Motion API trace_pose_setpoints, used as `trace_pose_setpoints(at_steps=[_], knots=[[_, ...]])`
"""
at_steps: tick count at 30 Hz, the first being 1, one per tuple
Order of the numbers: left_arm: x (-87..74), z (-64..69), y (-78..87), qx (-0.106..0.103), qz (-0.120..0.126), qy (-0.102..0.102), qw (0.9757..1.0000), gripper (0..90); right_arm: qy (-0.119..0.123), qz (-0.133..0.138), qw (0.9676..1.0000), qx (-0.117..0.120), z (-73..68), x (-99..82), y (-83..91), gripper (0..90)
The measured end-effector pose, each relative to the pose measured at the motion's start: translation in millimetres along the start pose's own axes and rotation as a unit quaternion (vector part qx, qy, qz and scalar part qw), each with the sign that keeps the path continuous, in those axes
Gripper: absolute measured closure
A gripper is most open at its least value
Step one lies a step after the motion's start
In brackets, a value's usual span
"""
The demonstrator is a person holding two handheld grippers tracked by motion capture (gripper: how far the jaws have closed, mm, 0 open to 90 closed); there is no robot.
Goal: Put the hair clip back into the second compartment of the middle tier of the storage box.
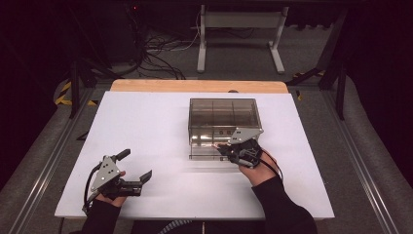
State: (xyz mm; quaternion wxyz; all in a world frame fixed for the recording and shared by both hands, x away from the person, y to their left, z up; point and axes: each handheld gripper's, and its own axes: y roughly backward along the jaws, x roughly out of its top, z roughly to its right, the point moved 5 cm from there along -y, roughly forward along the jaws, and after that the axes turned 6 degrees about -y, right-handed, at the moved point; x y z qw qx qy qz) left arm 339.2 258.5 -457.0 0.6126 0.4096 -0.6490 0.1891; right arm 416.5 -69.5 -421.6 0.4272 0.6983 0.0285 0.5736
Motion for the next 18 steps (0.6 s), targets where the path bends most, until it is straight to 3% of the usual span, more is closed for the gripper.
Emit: trace_pose_setpoints(at_steps=[18], knots=[[0.0, -0.2, -0.3, 0.001, 0.000, 0.000, 1.0000, 0.0, -0.012, -0.007, 0.9998, -0.017, 13.9, -2.6, -4.8, 84.4]])
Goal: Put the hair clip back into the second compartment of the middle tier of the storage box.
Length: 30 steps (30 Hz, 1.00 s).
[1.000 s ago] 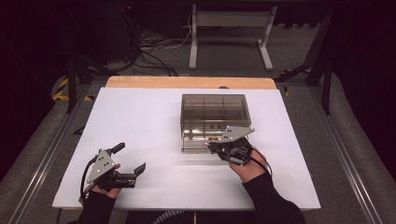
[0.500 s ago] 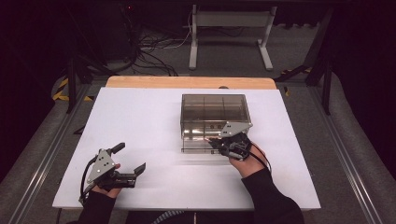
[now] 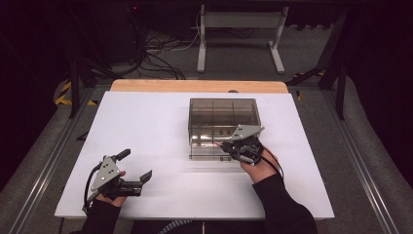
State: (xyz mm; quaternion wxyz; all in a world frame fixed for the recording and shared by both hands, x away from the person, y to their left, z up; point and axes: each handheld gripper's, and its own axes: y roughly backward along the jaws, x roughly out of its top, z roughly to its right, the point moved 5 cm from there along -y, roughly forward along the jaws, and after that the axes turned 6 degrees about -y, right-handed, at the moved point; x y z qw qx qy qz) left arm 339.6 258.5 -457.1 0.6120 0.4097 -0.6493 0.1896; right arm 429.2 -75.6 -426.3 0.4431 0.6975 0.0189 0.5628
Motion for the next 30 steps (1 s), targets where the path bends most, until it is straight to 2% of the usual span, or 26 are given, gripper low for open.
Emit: trace_pose_setpoints(at_steps=[14, 30], knots=[[-0.2, 0.3, -0.4, -0.001, -0.001, 0.001, 1.0000, 0.0, -0.011, -0.005, 0.9999, -0.007, 11.1, -1.7, -2.7, 84.4], [-0.3, -0.1, -0.2, -0.001, 0.000, 0.003, 1.0000, 0.0, -0.014, -0.019, 0.9997, -0.010, 13.5, -6.6, -7.2, 84.4]])
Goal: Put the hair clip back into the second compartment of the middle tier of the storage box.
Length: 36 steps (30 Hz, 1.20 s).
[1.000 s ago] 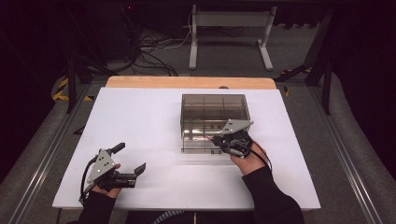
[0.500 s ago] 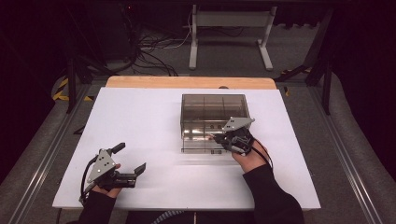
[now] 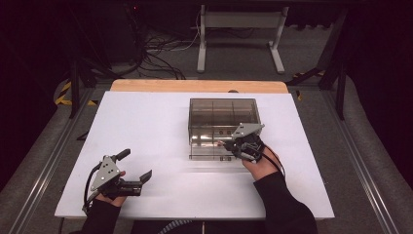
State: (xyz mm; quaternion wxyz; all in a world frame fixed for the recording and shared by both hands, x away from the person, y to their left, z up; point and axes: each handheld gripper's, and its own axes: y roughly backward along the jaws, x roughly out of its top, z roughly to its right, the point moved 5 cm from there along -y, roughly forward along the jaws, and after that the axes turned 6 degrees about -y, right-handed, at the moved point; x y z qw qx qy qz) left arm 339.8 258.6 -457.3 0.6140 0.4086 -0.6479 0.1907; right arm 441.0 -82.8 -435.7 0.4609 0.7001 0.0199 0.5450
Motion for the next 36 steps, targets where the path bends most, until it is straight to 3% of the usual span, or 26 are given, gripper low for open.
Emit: trace_pose_setpoints(at_steps=[36], knots=[[0.1, 0.2, -0.1, -0.001, 0.000, 0.000, 1.0000, 0.0, 0.000, -0.035, 0.9994, 0.004, -0.1, -7.0, -12.2, 84.2]])
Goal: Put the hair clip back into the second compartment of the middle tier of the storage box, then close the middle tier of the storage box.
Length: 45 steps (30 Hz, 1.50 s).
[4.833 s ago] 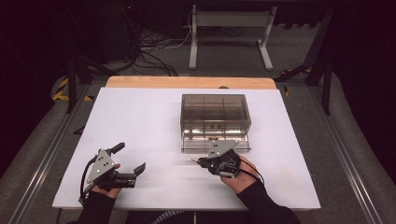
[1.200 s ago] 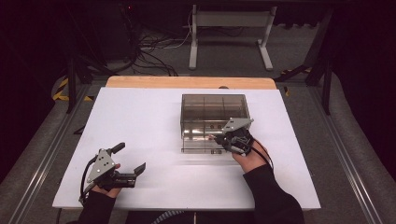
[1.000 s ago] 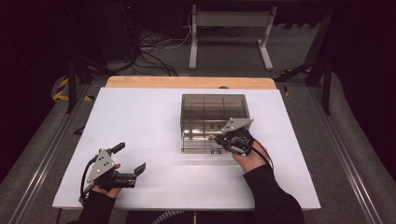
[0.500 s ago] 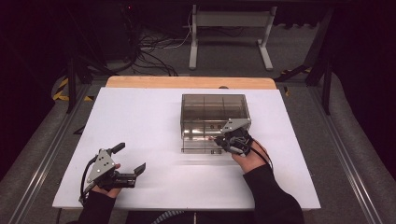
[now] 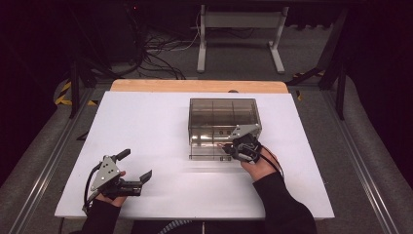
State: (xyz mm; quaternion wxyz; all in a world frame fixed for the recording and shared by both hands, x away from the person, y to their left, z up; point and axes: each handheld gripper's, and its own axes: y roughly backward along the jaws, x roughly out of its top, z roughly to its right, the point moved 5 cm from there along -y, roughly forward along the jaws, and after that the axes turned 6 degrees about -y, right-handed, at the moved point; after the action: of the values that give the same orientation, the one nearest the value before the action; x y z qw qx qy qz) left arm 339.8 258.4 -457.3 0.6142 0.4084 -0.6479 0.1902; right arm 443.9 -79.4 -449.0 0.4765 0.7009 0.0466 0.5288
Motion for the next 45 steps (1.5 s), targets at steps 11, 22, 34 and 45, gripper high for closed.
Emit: trace_pose_setpoints(at_steps=[11, 22, 34, 45], knots=[[0.4, -0.2, 0.0, 0.000, 0.001, -0.002, 1.0000, 0.0, 0.001, 0.000, 1.0000, -0.001, -0.2, 0.0, -0.4, 80.9], [1.4, 0.1, -2.5, -0.002, 0.001, -0.004, 1.0000, 0.0, -0.003, 0.026, 0.9996, -0.012, 1.0, 2.0, 15.4, 84.4], [1.4, -0.1, -3.4, -0.005, 0.001, -0.002, 1.0000, 0.0, 0.008, 0.029, 0.9995, -0.007, -5.7, 4.3, 27.3, 90.0], [1.6, -0.2, -3.2, -0.005, 0.002, -0.001, 1.0000, 0.0, 0.023, 0.024, 0.9994, 0.005, -10.7, 2.4, 38.3, 90.0]])
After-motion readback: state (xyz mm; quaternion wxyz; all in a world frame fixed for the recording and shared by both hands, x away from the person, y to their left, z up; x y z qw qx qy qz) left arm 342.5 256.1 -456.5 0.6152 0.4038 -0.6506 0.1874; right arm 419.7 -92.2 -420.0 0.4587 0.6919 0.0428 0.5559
